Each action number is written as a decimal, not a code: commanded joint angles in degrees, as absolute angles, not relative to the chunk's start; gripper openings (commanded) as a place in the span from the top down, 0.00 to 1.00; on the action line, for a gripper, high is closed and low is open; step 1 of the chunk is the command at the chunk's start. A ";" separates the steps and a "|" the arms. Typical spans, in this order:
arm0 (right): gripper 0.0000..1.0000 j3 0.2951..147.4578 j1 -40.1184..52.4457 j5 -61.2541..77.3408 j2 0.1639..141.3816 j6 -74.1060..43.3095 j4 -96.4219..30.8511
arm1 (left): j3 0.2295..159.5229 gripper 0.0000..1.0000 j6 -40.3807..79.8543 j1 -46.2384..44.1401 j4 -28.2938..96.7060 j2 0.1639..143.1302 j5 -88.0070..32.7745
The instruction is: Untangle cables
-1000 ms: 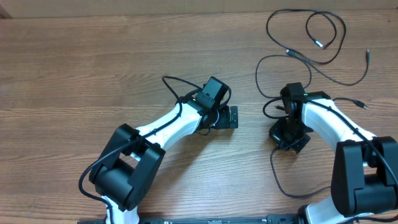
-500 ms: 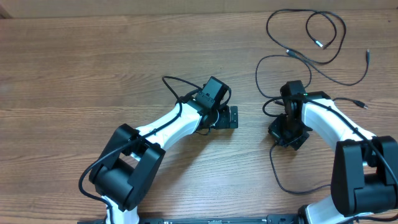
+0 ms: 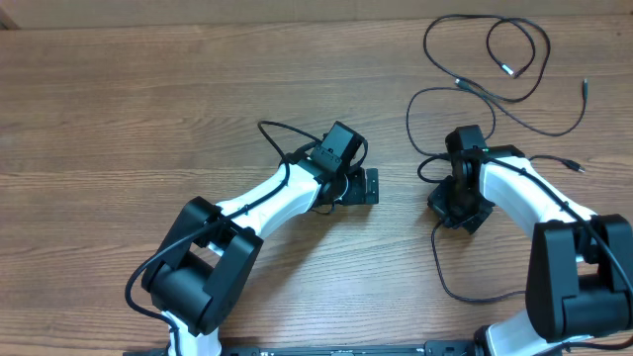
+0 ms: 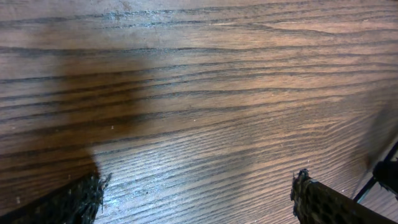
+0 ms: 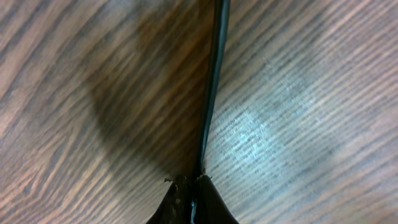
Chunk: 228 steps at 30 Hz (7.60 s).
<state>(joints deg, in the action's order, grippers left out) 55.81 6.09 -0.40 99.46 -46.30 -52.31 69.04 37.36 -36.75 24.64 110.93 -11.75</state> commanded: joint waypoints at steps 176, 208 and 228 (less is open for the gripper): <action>0.96 74.59 -15.79 -6.61 103.63 -43.79 -62.11 | 68.73 0.00 37.28 -36.38 26.74 111.87 -11.40; 0.09 87.24 -15.20 13.17 99.18 -23.46 -81.60 | 68.73 0.00 37.28 -36.34 26.79 111.87 -11.42; 0.96 74.30 -13.76 3.44 91.31 -31.73 -78.76 | 68.73 0.00 37.30 -36.36 26.55 111.87 -10.11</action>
<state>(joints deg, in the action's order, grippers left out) 77.14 -13.87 4.01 91.29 -29.58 -80.64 69.25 37.36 -36.73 25.93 110.93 -11.51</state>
